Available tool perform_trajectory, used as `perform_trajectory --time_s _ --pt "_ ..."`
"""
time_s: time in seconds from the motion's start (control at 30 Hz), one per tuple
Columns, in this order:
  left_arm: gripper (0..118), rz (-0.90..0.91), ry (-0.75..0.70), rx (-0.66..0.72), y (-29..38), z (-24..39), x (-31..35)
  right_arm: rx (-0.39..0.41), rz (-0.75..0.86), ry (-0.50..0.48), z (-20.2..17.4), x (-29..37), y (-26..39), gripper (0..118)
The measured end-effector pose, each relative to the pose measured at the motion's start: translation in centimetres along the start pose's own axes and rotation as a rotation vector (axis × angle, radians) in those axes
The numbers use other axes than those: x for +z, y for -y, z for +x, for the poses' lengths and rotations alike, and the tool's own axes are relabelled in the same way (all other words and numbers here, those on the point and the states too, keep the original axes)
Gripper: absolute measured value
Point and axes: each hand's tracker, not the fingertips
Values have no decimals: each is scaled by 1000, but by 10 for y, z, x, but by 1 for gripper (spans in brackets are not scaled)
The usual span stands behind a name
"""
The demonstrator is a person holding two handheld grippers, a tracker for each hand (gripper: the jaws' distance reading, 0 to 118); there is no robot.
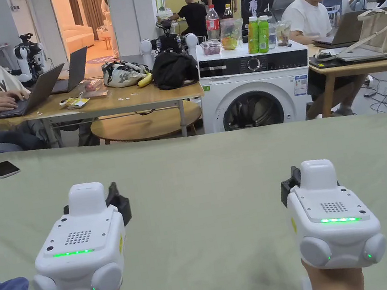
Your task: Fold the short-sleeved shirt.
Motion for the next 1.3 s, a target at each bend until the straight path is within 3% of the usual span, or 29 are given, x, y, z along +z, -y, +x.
perform_trajectory --time_s 0.03,0.07,0.27,0.47,0.67,0.93,1.17,1.2,1.27,1.3 --pt "3 -14 -1 6 0 0 -1 -2 1 -1 1 1 -1 0" --pt "0 -20 -9 11 0 0 -2 1 7 12 1 2 -1 0" --pt "0 -61 52 42 5 -1 -1 -1 -21 1 8 3 -5 0" --pt "0 -95 13 40 1 -15 -1 -11 -49 -27 -3 3 -6 0" --pt "0 -183 -114 35 -16 -59 13 44 -44 -132 -61 5 -15 0" --pt "0 -415 -225 162 -17 -165 44 1 -106 -319 -151 5 -16 0" --pt "1 -624 -277 171 7 -234 67 47 -141 -409 -201 3 2 0" --pt "7 -654 -272 198 13 -243 71 54 -152 -417 -206 3 4 0" --pt "68 -715 -245 258 23 -259 72 60 -166 -436 -212 3 9 0" --pt "91 -753 -238 295 31 -267 71 69 -169 -441 -215 5 11 0"
